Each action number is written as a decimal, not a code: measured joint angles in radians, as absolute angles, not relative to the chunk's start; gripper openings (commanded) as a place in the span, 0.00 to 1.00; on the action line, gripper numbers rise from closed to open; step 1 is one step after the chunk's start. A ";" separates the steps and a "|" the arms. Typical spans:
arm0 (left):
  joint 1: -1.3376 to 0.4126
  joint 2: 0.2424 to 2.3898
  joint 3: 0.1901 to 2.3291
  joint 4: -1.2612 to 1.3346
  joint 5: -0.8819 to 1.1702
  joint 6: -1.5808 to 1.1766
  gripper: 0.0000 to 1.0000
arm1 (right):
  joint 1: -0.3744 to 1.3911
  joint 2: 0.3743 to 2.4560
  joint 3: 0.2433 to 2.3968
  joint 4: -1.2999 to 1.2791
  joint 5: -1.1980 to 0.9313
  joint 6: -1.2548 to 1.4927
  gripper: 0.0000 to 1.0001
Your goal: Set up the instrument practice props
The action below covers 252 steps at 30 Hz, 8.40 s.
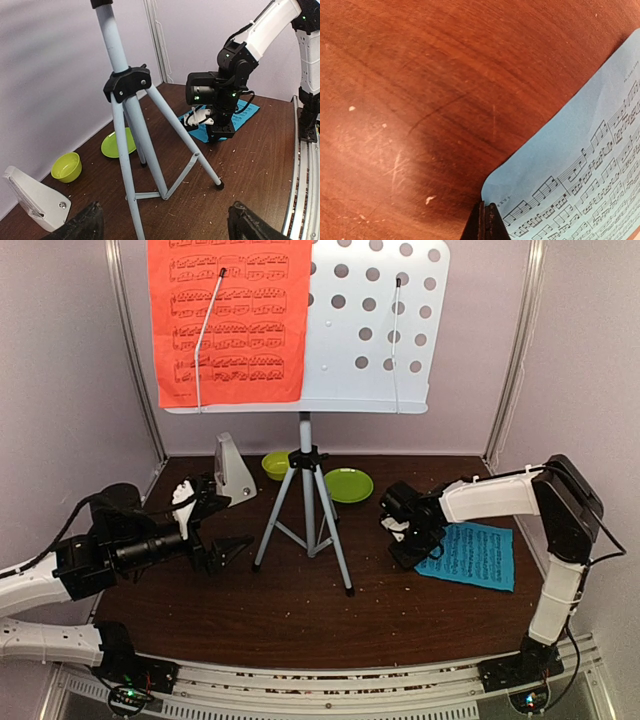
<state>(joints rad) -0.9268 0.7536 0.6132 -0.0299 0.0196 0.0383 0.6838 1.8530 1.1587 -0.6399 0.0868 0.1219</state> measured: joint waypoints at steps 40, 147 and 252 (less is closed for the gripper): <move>-1.297 1.484 1.077 0.026 0.286 0.498 0.61 | 1.163 1.058 1.146 -0.918 -0.466 0.037 0.00; -1.230 1.433 1.109 0.032 0.375 0.107 0.00 | 1.318 0.906 0.980 -0.476 0.112 0.163 0.45; -1.272 1.558 1.337 -0.024 -0.269 0.614 0.00 | 0.774 0.324 0.297 -0.168 -0.097 1.906 1.00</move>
<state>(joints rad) -1.2720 1.5578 1.3369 -0.0242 -0.2691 0.6144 0.7742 0.3244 0.2970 -0.1677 -0.0975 1.9060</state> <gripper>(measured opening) 0.009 1.000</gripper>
